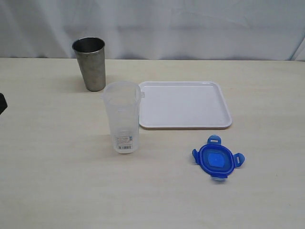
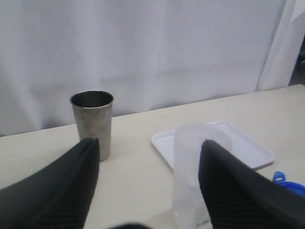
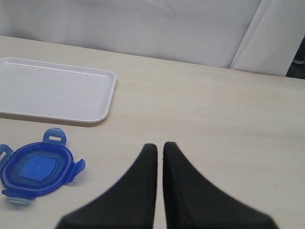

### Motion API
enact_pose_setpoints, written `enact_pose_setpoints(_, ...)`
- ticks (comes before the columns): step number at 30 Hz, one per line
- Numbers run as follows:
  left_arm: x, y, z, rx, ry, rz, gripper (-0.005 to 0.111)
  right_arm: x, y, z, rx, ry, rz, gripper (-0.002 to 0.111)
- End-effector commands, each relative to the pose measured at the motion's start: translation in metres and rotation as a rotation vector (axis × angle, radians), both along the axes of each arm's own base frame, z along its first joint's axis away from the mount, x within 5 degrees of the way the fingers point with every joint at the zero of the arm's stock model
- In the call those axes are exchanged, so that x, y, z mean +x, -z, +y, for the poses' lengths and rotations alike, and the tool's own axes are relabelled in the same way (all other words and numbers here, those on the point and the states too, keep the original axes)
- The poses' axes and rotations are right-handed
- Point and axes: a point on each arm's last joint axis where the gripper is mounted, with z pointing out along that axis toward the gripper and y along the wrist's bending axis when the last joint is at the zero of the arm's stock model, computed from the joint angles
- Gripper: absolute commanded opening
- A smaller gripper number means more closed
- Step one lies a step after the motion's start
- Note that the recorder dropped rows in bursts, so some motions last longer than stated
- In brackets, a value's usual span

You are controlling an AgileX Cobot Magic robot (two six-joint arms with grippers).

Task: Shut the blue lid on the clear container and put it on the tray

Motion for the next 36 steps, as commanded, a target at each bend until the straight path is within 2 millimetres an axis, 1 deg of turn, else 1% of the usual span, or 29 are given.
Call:
enact_pose_setpoints(1,-0.005,0.013,0.016,-0.011,-0.130,0.002,0.058,0.000,0.001,0.000,-0.008,0.006,0.002,0.005)
enact_pose_setpoints(6,-0.017,0.029,0.033,-0.002,-0.284,-0.049,0.058,0.000,0.001,0.000,-0.008,0.006,0.002,0.005)
enact_pose_setpoints(10,-0.026,0.039,0.040,-0.012,-0.354,-0.092,0.058,0.000,0.001,0.000,-0.008,0.006,0.002,0.005)
enact_pose_setpoints(17,-0.037,0.057,0.042,0.013,-0.372,-0.158,0.058,0.000,0.001,0.000,-0.008,0.006,0.002,0.005)
enact_pose_setpoints(19,-0.040,0.055,0.042,0.029,-0.372,-0.194,0.058,0.000,0.001,0.000,-0.008,0.006,0.002,0.005)
enact_pose_setpoints(23,-0.040,0.062,0.043,0.081,-0.374,-0.133,0.058,0.000,0.001,0.000,-0.008,0.006,0.002,0.005)
enact_pose_setpoints(29,-0.040,0.065,0.044,0.090,-0.393,-0.102,0.058,0.000,0.001,0.000,-0.008,0.006,0.002,0.005)
enact_pose_setpoints(33,-0.041,0.073,0.047,0.111,-0.433,-0.015,0.058,0.000,0.001,0.000,-0.008,0.006,0.002,0.005)
enact_pose_setpoints(36,-0.043,0.083,0.048,0.136,-0.435,0.092,0.058,0.000,0.001,0.000,-0.008,0.006,0.002,0.005)
